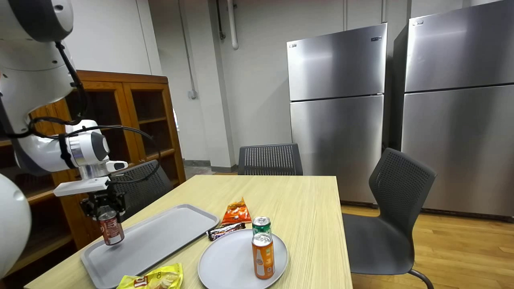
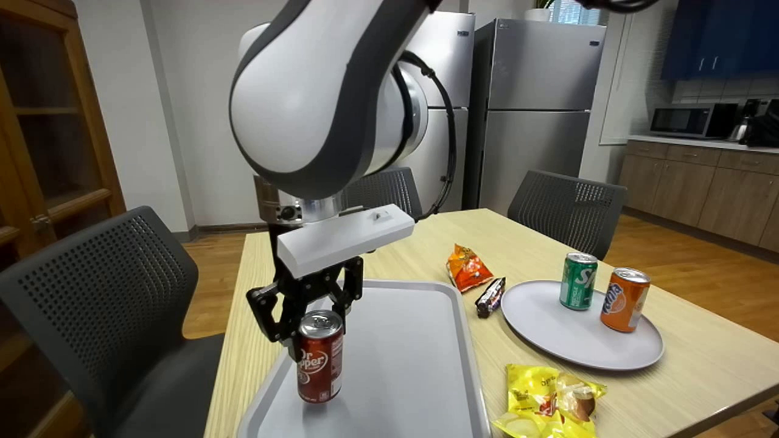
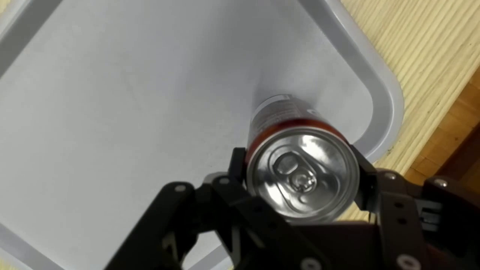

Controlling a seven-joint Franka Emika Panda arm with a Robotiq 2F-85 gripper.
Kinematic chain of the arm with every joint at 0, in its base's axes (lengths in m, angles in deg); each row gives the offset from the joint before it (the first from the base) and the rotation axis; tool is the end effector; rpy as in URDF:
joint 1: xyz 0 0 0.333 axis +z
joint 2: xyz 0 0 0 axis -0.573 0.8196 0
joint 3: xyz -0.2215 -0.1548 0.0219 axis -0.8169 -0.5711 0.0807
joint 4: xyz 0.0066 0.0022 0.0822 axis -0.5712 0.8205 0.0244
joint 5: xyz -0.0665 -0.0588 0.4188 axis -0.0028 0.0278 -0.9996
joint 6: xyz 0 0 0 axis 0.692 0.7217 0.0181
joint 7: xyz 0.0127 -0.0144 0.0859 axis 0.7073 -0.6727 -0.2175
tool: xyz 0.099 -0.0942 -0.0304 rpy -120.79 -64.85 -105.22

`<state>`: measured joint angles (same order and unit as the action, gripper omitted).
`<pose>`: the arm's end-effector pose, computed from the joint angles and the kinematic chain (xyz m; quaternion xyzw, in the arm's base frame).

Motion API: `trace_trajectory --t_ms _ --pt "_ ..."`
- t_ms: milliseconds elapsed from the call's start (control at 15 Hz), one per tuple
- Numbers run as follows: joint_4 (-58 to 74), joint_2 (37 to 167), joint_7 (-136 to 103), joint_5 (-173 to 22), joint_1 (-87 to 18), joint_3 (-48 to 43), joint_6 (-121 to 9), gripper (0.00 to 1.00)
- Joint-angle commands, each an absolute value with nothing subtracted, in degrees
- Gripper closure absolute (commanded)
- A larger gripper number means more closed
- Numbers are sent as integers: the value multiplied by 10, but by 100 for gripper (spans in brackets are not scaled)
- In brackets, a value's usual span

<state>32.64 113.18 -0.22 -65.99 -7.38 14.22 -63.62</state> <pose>0.4472 0.3881 0.1004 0.9690 0.2461 -0.0054 0.0193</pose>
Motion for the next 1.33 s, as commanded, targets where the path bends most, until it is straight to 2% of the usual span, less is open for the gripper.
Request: trace_trajectory --t_ms 0,333,400,467,667,1267 --pt "279 1155 -23 -659 -61 136 -598 61" --pt "259 1171 -36 -661 -59 135 -586 61" --pt "257 1172 -37 -661 -60 135 -583 47" --pt "255 1172 -39 -661 -60 135 -582 11" --pt "255 1164 -41 -661 -63 134 -580 0" --pt "283 1105 -41 -667 -88 117 -598 0"
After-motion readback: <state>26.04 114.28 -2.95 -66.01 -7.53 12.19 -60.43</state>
